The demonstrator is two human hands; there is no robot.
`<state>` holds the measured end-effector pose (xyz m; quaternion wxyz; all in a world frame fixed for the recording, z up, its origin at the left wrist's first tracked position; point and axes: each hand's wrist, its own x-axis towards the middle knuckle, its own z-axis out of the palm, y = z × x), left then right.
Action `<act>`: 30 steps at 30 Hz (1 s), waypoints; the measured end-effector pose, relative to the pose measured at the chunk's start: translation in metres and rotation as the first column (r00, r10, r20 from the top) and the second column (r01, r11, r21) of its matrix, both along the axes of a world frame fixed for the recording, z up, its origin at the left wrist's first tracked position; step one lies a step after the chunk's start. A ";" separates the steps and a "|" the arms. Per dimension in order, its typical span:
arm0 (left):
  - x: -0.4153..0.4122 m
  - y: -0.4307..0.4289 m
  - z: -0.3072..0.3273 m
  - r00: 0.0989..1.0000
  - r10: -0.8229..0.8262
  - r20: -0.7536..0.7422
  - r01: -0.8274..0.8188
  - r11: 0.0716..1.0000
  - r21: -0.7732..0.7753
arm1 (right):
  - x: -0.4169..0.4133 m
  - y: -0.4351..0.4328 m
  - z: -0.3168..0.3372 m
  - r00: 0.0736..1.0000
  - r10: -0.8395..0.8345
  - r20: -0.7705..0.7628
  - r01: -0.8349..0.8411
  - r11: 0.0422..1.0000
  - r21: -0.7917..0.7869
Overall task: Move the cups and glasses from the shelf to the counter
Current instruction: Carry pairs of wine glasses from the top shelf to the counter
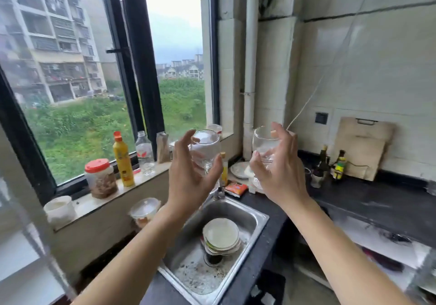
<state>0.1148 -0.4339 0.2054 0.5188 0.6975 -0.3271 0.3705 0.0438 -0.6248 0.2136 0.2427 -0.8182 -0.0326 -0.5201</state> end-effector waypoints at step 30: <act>-0.171 -0.838 -0.073 0.630 -0.713 -0.308 0.764 0.640 0.081 | -0.291 -0.729 -0.096 0.593 -0.748 -0.299 0.786 0.618 0.013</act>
